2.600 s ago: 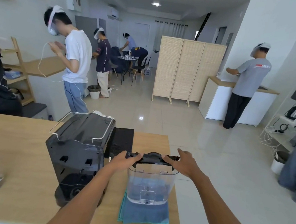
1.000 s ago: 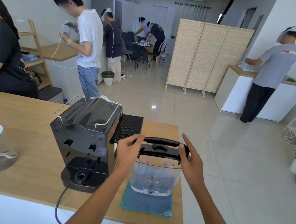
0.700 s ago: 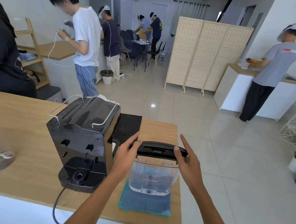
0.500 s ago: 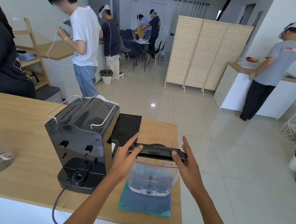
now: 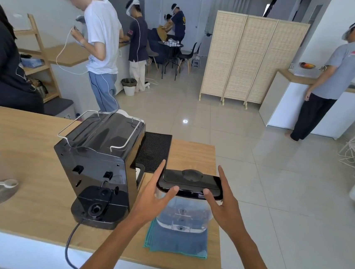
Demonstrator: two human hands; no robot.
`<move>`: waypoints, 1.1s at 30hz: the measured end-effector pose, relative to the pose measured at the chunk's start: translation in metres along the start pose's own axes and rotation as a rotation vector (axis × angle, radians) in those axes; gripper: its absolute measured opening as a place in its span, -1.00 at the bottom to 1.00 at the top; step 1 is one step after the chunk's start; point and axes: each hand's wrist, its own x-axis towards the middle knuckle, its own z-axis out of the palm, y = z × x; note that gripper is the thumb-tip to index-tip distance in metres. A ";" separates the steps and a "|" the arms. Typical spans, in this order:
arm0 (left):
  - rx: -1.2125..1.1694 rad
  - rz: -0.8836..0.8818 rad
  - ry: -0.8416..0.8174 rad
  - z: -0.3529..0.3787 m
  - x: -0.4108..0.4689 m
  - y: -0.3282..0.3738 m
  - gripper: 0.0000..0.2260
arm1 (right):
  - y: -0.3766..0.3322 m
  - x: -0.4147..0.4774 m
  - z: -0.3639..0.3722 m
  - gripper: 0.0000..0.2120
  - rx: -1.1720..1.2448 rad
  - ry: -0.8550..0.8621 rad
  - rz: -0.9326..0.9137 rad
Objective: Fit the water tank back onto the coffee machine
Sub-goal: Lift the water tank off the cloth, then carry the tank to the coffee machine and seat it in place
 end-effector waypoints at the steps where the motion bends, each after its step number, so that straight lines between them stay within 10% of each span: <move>1: 0.004 0.007 -0.016 -0.001 0.000 -0.002 -0.13 | 0.000 -0.001 -0.001 -0.17 0.005 -0.006 -0.002; 8: 0.027 -0.018 -0.049 -0.005 -0.001 -0.021 0.08 | 0.005 -0.005 -0.010 0.04 -0.012 -0.091 -0.041; 33: 0.015 0.084 0.071 -0.081 -0.061 0.010 -0.22 | -0.086 -0.041 0.029 -0.02 0.048 0.002 -0.119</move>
